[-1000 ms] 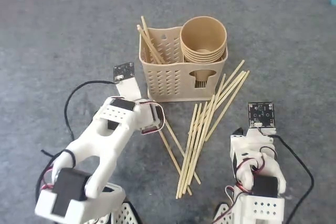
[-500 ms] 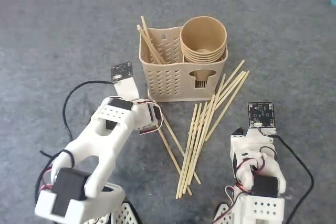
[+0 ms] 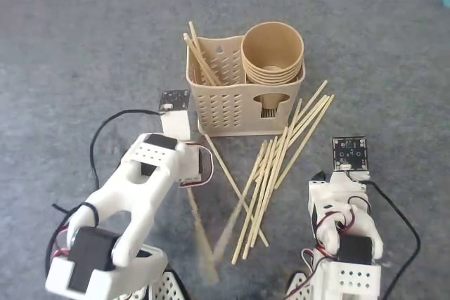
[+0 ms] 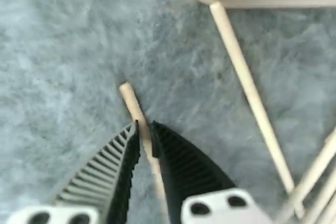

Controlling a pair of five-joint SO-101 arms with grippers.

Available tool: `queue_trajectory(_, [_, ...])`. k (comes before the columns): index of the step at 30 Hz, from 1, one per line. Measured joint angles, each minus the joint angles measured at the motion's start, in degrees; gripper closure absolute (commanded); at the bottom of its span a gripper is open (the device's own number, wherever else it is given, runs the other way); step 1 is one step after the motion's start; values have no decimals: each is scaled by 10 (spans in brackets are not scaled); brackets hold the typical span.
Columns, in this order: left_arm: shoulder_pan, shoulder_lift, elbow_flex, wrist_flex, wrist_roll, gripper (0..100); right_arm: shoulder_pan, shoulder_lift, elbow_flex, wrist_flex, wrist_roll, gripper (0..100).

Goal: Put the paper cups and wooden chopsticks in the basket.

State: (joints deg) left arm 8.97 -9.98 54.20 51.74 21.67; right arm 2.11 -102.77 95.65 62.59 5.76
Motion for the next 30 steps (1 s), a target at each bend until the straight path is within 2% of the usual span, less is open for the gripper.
queue_trajectory(9, [-2,-3,1,15,-18,989,0,0,0,0,0,898])
queue_trajectory(13, [-31,-47,5,25,-18,989,0,0,0,0,0,898])
queue_trajectory(18, [-80,-183,1,77,-20,989,0,0,0,0,0,898])
queue_trajectory(21, [-103,-286,-29,126,-48,989,0,0,0,0,0,898])
queue_trajectory(24, [-103,-388,-64,158,-63,989,0,0,0,0,0,898])
queue_trajectory(28, [-107,-491,-113,157,-66,989,0,0,0,0,0,898])
queue_trajectory(30, [-107,-519,-133,130,-67,989,0,0,0,0,0,898])
